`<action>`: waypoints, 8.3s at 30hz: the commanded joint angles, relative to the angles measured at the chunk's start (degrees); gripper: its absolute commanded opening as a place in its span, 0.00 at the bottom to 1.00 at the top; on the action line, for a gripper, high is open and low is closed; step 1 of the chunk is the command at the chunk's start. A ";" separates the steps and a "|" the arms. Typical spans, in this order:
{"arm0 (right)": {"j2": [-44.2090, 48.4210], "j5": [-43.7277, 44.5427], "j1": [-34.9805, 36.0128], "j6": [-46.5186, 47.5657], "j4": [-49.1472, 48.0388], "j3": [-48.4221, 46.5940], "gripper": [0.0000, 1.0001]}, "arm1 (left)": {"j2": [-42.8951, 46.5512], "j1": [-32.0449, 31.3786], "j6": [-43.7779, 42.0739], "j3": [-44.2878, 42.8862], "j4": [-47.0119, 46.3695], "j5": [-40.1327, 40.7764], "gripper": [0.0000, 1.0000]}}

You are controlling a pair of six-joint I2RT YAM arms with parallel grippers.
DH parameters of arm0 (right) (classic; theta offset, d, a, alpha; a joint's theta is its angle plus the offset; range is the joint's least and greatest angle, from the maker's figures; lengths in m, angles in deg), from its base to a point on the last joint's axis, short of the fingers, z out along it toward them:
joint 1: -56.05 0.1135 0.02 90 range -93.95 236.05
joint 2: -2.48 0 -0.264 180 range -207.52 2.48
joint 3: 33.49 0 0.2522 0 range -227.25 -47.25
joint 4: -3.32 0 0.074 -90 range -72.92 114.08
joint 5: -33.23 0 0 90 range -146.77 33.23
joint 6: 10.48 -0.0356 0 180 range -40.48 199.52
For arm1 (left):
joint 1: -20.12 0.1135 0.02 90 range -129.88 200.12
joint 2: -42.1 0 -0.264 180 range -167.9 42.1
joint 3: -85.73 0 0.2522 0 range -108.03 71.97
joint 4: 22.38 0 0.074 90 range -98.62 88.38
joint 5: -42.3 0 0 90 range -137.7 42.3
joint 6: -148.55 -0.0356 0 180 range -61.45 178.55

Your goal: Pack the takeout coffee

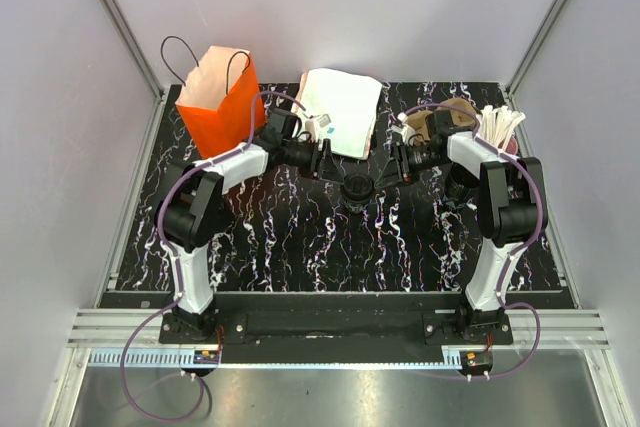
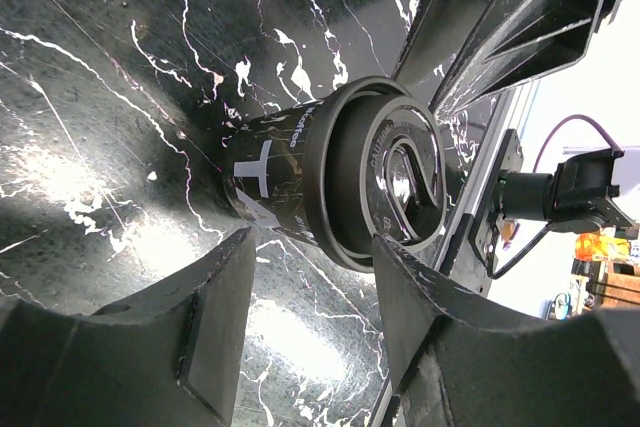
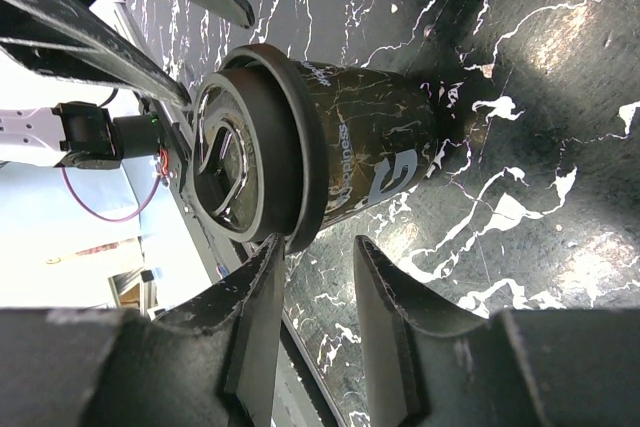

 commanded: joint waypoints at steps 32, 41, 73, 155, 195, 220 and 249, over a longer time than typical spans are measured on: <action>-3.98 7.00 3.50 -0.24 -2.03 1.94 0.23 | -2.80 -1.26 -3.10 0.78 0.87 3.42 0.51; -5.73 12.18 4.99 -0.77 -2.12 1.94 0.22 | -3.67 -1.88 -4.24 0.07 3.16 5.79 0.50; -10.13 33.02 9.30 -2.09 -1.51 0.80 0.24 | -7.98 -3.37 -4.59 -2.39 8.08 10.45 0.43; -0.46 14.92 9.12 1.52 8.43 -14.50 0.57 | -2.44 -1.35 -4.94 -7.75 8.52 -1.06 0.75; 18.09 35.46 39.34 13.84 0.61 5.98 1.00 | 22.50 20.78 -24.02 6.05 19.77 -1.50 0.99; 13.60 48.57 52.28 14.52 5.35 8.18 1.00 | 27.35 26.33 -24.55 8.95 21.18 -4.66 0.99; 5.42 40.41 31.10 22.44 4.74 -4.91 0.94 | 28.76 22.65 -26.21 12.20 20.38 -5.99 0.99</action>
